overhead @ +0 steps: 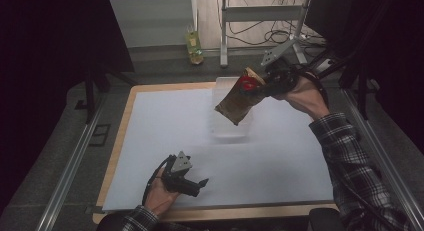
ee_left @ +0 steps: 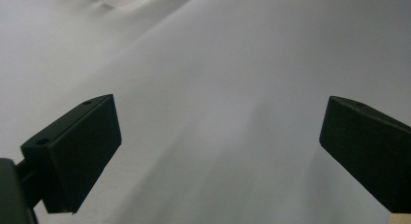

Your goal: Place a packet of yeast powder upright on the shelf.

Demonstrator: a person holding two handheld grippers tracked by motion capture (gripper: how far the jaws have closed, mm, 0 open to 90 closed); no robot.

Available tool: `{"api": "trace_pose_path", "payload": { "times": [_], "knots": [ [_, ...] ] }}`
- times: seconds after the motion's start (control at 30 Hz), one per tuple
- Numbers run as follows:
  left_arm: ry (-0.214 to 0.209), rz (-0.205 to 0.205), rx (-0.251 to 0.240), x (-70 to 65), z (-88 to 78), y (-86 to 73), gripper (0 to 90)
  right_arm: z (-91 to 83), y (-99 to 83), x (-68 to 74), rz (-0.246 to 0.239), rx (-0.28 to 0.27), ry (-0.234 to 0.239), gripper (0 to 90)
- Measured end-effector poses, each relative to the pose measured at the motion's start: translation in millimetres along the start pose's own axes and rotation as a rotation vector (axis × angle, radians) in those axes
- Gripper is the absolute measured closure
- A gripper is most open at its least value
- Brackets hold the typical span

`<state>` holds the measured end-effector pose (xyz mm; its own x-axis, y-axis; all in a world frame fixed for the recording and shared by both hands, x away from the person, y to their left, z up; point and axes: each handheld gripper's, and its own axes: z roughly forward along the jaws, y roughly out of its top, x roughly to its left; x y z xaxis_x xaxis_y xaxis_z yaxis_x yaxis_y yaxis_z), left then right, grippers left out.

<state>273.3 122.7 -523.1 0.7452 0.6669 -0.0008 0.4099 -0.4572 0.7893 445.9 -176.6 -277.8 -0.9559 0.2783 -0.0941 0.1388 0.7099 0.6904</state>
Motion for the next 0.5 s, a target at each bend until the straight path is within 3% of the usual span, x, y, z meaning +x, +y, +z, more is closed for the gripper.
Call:
{"api": "trace_pose_path", "payload": {
  "times": [0.2, 0.5],
  "knots": [
    [0.006, -0.017, -0.014, 2.5, -2.7, -1.0, 1.4, 3.6, 1.2, -14.8, 0.013, 0.004, 0.000, 75.0],
    [0.001, -0.030, -0.030, 4.6, -4.6, -1.7, 1.4, 23.3, -5.6, -41.7, -0.001, 0.010, 0.004, 75.1]
  ]
}}
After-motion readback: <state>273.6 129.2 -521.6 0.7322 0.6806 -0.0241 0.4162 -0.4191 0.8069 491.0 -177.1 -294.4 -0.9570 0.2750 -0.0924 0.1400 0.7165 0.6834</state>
